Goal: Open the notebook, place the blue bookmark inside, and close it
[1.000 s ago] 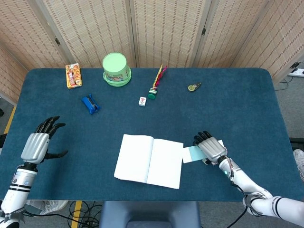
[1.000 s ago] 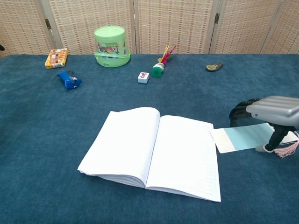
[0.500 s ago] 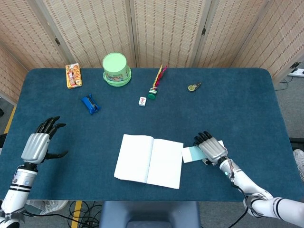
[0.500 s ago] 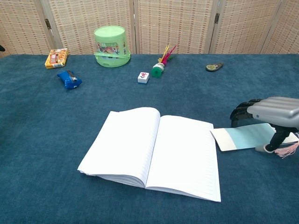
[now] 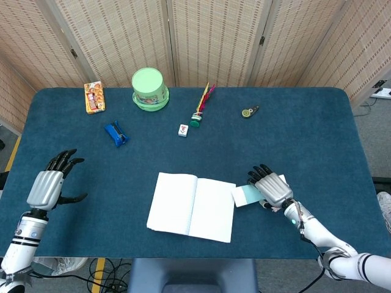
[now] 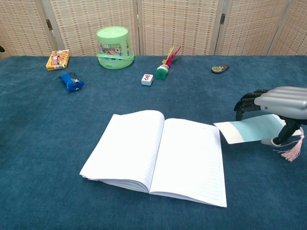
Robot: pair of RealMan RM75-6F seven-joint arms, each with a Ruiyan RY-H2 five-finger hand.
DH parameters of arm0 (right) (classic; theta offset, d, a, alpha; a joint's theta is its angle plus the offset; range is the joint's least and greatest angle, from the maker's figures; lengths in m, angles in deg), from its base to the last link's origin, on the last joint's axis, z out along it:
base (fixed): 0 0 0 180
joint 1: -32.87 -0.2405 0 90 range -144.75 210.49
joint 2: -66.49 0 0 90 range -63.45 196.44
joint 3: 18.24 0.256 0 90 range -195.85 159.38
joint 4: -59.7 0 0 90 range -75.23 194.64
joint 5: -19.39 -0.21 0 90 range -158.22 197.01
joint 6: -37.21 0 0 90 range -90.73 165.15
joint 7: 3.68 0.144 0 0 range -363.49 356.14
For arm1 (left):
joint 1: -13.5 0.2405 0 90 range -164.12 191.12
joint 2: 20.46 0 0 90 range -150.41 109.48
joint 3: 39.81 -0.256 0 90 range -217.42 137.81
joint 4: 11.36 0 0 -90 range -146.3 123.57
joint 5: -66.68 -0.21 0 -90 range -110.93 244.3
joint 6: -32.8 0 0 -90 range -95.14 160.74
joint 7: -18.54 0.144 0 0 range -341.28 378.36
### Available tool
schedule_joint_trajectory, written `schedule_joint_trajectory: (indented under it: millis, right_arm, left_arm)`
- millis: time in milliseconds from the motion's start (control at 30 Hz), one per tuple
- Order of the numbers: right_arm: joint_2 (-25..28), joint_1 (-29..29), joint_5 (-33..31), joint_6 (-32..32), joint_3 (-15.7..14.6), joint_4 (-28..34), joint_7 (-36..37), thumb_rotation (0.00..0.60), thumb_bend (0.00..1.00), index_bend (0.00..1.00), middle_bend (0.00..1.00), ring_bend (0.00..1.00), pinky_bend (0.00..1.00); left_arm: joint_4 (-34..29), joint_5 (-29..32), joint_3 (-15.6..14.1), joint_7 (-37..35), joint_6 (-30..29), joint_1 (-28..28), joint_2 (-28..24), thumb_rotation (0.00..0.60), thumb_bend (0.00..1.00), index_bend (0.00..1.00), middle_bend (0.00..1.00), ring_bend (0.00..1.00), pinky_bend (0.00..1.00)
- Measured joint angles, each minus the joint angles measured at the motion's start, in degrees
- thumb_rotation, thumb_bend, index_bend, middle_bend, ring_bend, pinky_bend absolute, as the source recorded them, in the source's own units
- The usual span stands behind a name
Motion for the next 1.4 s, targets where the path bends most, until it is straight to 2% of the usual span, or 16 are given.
schedule_joint_trajectory:
  millis: [267,433,700,933,1167,1400]
  right_arm:
    - [3.1,-2.4,11.0,3.4,-0.6,2.4,3.0,0.600,0.23,0.39,0.15,0.00,0.05]
    - [3.9,-5.6,19.2,6.6,-0.7,1.9,7.6,0.600,0.23,0.40,0.15,0.00,0.05]
    - [3.6,-10.5,23.8,10.3,1.1,-3.8,14.4,0.600,0.23,0.40,0.15,0.00,0.03]
    - [0.7,-14.3,27.9,11.8,0.9,-10.6,18.9,0.600,0.23,0.40,0.15,0.00,0.02]
    - [-3.7,-18.5,35.2,14.7,-2.5,-18.5,23.1,0.600,0.23,0.41,0.16,0.00,0.01]
    - [-9.0,-21.4,41.4,17.7,-8.2,-27.2,27.0,0.600,0.23,0.41,0.16,0.00,0.00]
  left_arm:
    - [-1.0,0.2,0.3,0.6,-0.1,-0.1,-0.4,0.600,0.13,0.22,0.08,0.06,0.15]
    - [-1.5,0.5,0.3,0.9,-0.2,0.1,-0.7,0.600,0.13,0.22,0.08,0.06,0.15]
    - [-2.0,0.8,0.3,1.2,-0.5,0.4,-1.2,0.600,0.13,0.22,0.08,0.06,0.15]
    - [-2.3,0.9,0.2,1.4,-0.6,0.8,-1.8,0.600,0.13,0.22,0.08,0.06,0.15]
    - [-2.6,1.3,0.2,1.3,-0.9,1.3,-2.4,0.600,0.13,0.22,0.08,0.06,0.15]
    - [-2.5,1.6,0.0,1.0,-1.0,1.8,-2.8,0.600,0.13,0.22,0.08,0.06,0.15]
